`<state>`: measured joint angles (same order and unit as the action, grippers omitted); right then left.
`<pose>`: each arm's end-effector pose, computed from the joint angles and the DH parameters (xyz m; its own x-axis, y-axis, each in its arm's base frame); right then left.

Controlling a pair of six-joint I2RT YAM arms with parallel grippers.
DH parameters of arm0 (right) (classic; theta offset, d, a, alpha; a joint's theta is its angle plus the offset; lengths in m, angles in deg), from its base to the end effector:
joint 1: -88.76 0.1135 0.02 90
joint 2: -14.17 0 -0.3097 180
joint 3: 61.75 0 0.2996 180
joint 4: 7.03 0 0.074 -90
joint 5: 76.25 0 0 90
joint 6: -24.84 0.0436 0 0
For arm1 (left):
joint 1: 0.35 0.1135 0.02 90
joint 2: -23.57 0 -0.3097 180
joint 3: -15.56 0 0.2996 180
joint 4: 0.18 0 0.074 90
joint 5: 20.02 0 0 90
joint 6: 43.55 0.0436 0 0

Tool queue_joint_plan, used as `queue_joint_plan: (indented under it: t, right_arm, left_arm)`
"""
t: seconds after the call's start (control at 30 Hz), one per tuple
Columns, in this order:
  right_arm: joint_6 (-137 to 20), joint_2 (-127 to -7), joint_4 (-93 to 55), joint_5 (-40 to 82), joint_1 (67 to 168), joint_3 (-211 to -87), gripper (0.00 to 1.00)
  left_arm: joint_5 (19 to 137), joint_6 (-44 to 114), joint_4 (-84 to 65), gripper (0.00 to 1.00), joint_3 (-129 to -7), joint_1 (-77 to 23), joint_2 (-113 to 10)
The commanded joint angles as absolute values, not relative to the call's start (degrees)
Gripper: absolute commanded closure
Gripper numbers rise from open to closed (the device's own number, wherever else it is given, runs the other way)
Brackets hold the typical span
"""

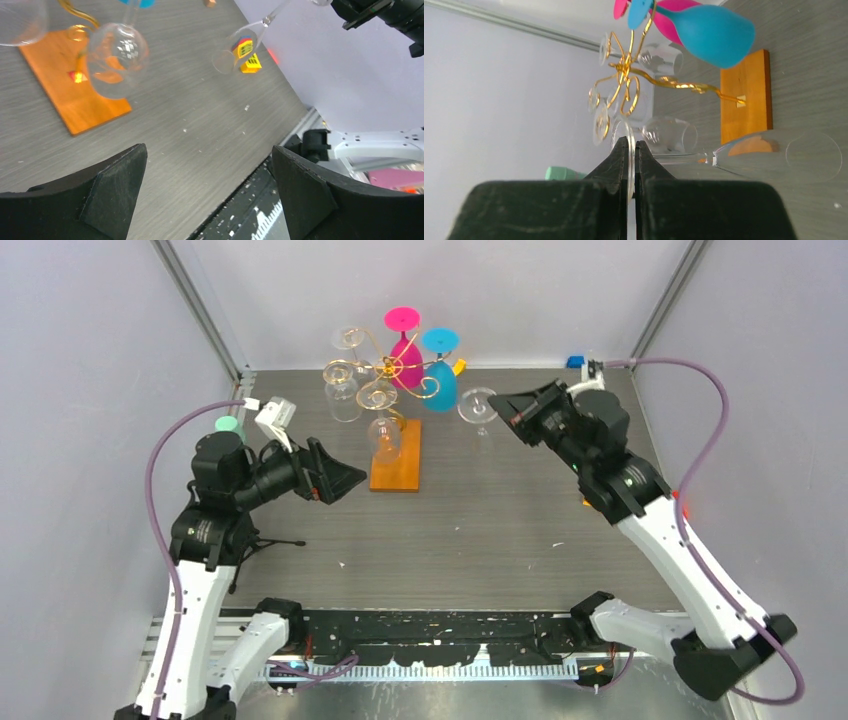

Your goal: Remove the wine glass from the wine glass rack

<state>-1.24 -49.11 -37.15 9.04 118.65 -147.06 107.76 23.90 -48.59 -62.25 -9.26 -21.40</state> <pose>0.2400 0.1338 0.4860 -0.4364 0.7816 -0.4456 -0.0778 0.4607 0.8842 0.1511 -0.0507 0.4657 -0.5154 -0.2260 -0.8266 0.5498 0.6527 -0.5213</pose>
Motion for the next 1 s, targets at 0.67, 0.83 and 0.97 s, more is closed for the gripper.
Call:
queue_joint_plan:
  t: [0.67, 0.83, 0.97]
  right_arm:
    - [17.2, -30.8, -32.5, 38.1, 118.8, -133.3, 1.0]
    - [18.4, -29.4, -31.8, 38.6, 118.8, -131.5, 1.0]
    - [18.4, -29.3, -31.7, 38.6, 118.8, -131.4, 1.0]
  left_arm:
    - [99.3, 43.4, -2.3, 0.09, -54.0, -50.3, -37.8]
    - [100.4, 40.6, 1.9, 0.19, -55.0, -50.6, -41.4]
    - [102.0, 37.8, 2.4, 0.37, -55.3, -50.8, -42.7]
